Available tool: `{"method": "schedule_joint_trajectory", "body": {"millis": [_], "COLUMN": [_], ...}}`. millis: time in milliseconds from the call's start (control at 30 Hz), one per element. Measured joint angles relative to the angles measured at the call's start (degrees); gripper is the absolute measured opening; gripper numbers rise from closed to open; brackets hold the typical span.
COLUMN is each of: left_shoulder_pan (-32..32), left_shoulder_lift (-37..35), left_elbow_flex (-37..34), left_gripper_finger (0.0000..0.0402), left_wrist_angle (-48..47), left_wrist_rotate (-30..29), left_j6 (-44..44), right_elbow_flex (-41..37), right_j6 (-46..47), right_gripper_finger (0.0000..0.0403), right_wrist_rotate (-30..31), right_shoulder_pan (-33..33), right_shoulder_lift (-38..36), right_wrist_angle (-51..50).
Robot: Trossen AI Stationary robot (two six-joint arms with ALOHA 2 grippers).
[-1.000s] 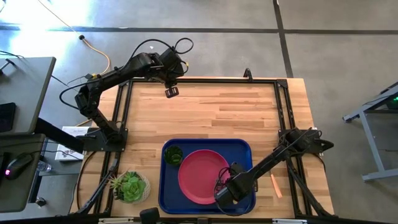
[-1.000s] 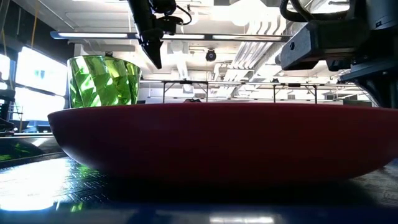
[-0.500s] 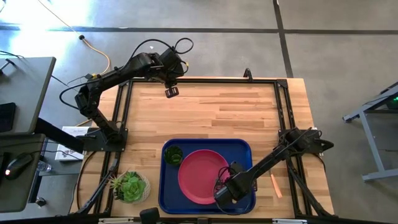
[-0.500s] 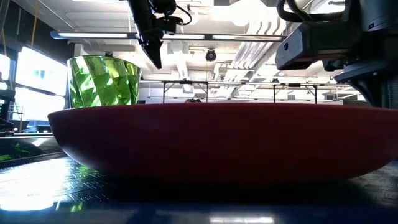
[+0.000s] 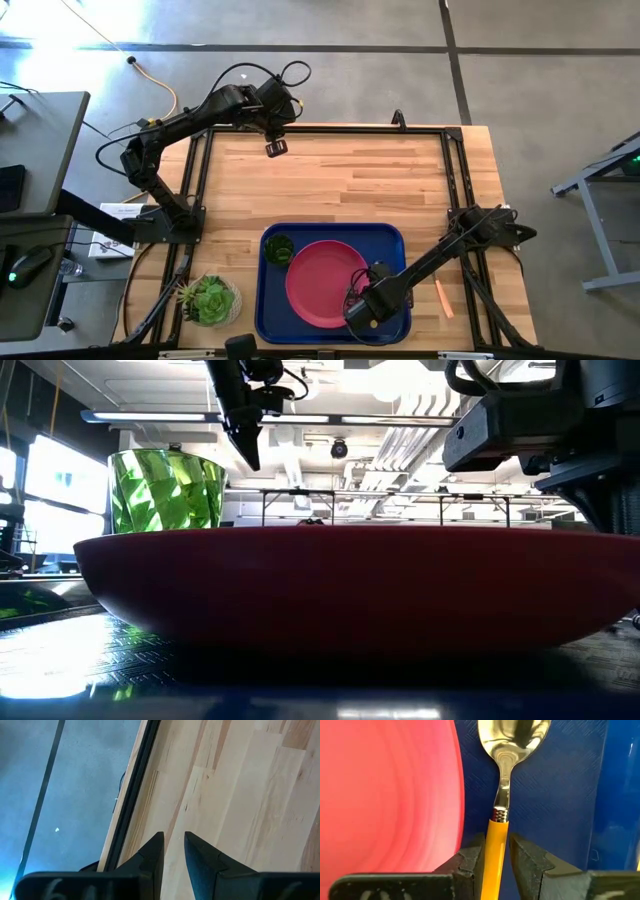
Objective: Pick and place plate/cup/fork/spoon on tray
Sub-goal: Put the yellow spoon on the blue serving tray to the right side of the pink plate
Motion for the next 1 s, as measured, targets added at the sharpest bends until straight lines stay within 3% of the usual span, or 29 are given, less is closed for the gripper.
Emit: {"method": "schedule_joint_trajectory", "body": {"millis": [767, 1000], "left_shoulder_pan": [0.00, 0.00], "left_shoulder_lift": [0.00, 0.00], "left_elbow_flex": [0.00, 0.00], "left_gripper_finger": [0.0065, 0.0065], "left_wrist_angle": [0.04, 0.06], "left_wrist_rotate": [0.00, 0.01], "left_j6": [-0.02, -0.02], "right_elbow_flex": [0.34, 4.54], "right_j6": [0.00, -0.07], "right_gripper_finger": [0.0087, 0.0087], "right_wrist_rotate": [0.05, 1.02], "right_shoulder_pan": [0.13, 0.15], "right_shoulder_lift": [0.00, 0.00], "right_wrist_angle": [-2.21, -9.80]}}
